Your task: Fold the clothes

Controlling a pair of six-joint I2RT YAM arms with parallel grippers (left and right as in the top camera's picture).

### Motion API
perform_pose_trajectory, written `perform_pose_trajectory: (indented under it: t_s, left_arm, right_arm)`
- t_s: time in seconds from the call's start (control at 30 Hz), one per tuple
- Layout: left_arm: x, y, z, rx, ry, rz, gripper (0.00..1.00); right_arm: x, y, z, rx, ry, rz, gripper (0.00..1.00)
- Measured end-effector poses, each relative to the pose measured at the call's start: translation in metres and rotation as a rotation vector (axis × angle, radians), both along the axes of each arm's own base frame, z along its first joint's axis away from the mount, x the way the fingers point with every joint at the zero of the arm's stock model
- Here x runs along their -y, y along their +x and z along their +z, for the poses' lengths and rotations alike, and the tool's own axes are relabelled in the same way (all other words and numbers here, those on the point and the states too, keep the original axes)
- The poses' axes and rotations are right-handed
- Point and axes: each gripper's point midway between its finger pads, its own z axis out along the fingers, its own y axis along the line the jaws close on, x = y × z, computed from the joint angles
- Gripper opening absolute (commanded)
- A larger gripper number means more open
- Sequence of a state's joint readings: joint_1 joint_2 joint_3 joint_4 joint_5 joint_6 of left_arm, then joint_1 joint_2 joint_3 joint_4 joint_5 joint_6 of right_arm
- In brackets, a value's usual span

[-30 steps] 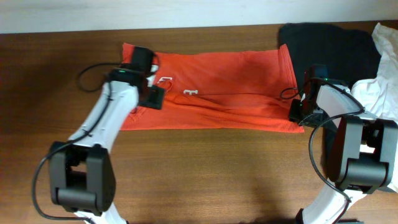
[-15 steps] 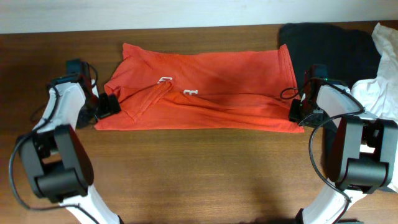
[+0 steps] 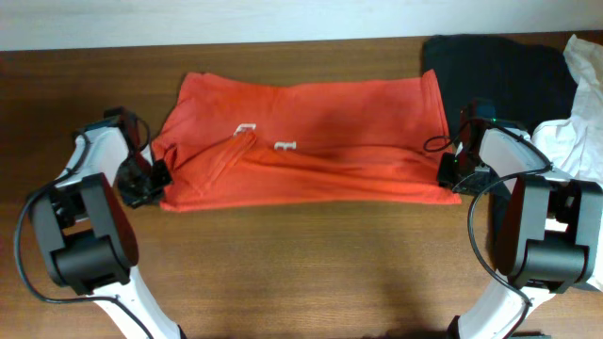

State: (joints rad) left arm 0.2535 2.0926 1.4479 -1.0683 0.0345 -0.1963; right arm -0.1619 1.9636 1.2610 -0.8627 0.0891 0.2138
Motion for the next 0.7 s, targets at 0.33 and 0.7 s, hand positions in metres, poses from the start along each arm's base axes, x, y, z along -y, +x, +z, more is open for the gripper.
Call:
perform_pose_trajectory:
  t_s: [0.33,0.7]
  left_arm:
    - [-0.039,-0.078,0.047,-0.187,-0.021,0.204,0.26]
    - [-0.04,-0.081,0.051,-0.197,-0.002,0.209,0.53]
  right_arm:
    - [-0.02,-0.061,0.0,-0.254,0.088,0.0,0.25]
    - [-0.02,-0.06,0.026,-0.199,0.081,-0.002,0.86]
